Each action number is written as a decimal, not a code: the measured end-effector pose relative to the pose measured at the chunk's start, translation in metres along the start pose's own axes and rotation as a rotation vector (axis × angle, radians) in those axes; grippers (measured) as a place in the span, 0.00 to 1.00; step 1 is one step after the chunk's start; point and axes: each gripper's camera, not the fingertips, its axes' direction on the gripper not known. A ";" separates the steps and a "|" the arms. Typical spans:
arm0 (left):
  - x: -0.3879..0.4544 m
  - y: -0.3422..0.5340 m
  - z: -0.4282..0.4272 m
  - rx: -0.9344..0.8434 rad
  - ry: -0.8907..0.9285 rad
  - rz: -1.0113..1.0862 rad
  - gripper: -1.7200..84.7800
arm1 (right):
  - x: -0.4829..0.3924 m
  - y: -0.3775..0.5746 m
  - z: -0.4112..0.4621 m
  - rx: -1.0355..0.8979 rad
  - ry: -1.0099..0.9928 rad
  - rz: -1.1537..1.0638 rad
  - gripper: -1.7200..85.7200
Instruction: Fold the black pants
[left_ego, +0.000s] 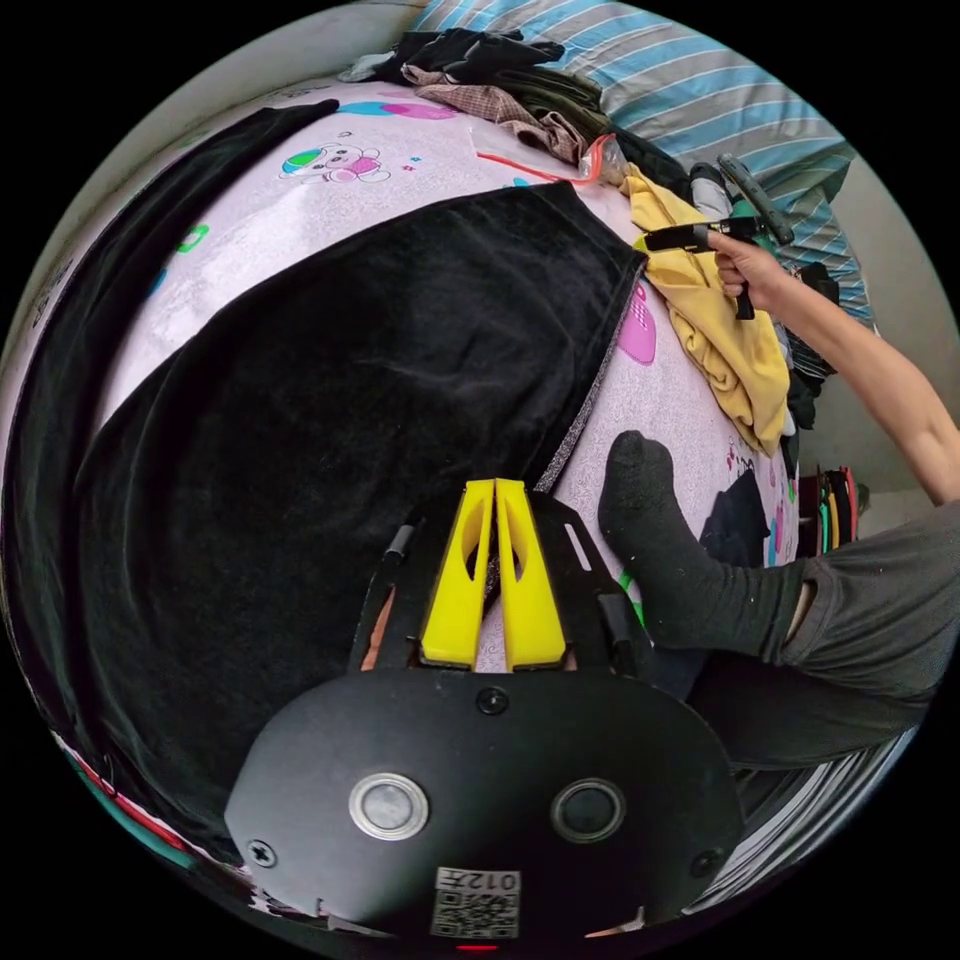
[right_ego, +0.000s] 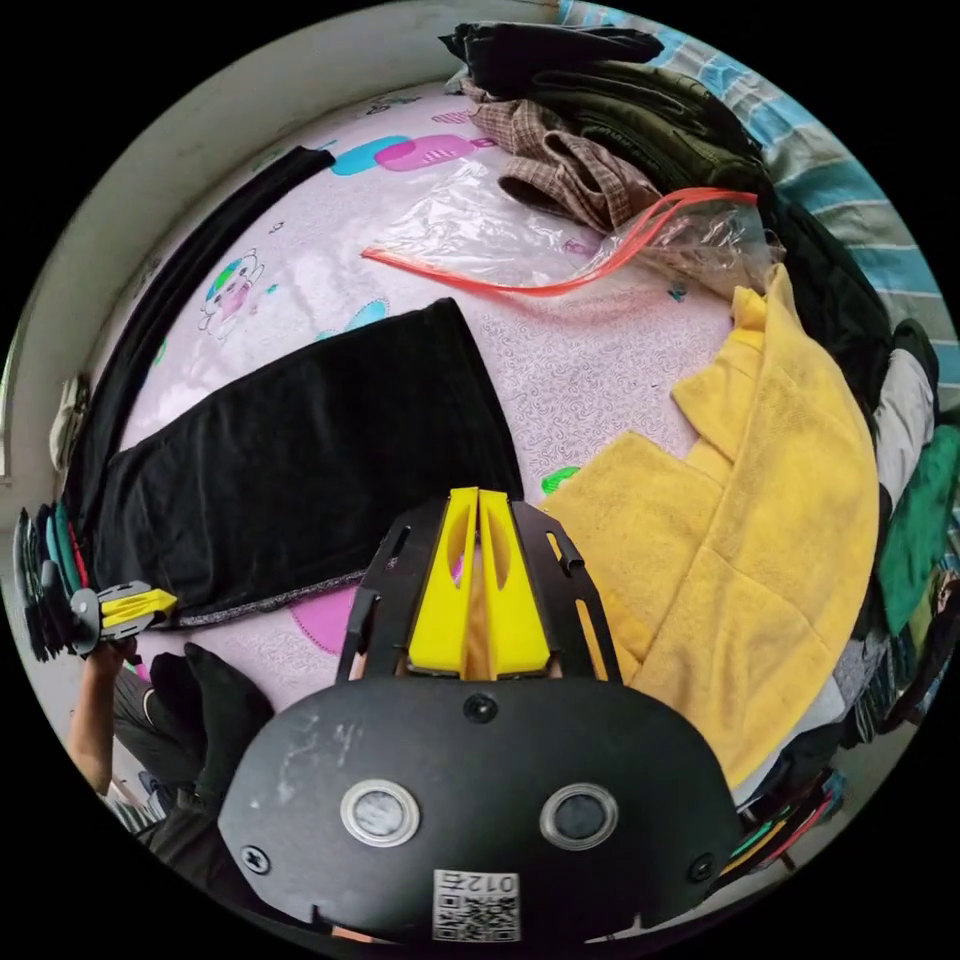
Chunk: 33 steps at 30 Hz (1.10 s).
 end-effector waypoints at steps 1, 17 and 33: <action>-0.001 0.000 -0.001 0.000 0.009 -0.006 0.02 | 0.002 0.003 0.006 -0.027 0.020 0.006 0.01; 0.010 -0.026 -0.022 0.009 -0.007 -0.049 0.02 | 0.006 -0.010 0.007 -0.037 0.076 0.082 0.01; -0.051 0.085 -0.140 -0.103 -0.310 -0.230 0.02 | -0.138 0.053 0.017 -0.013 -0.084 -0.324 0.01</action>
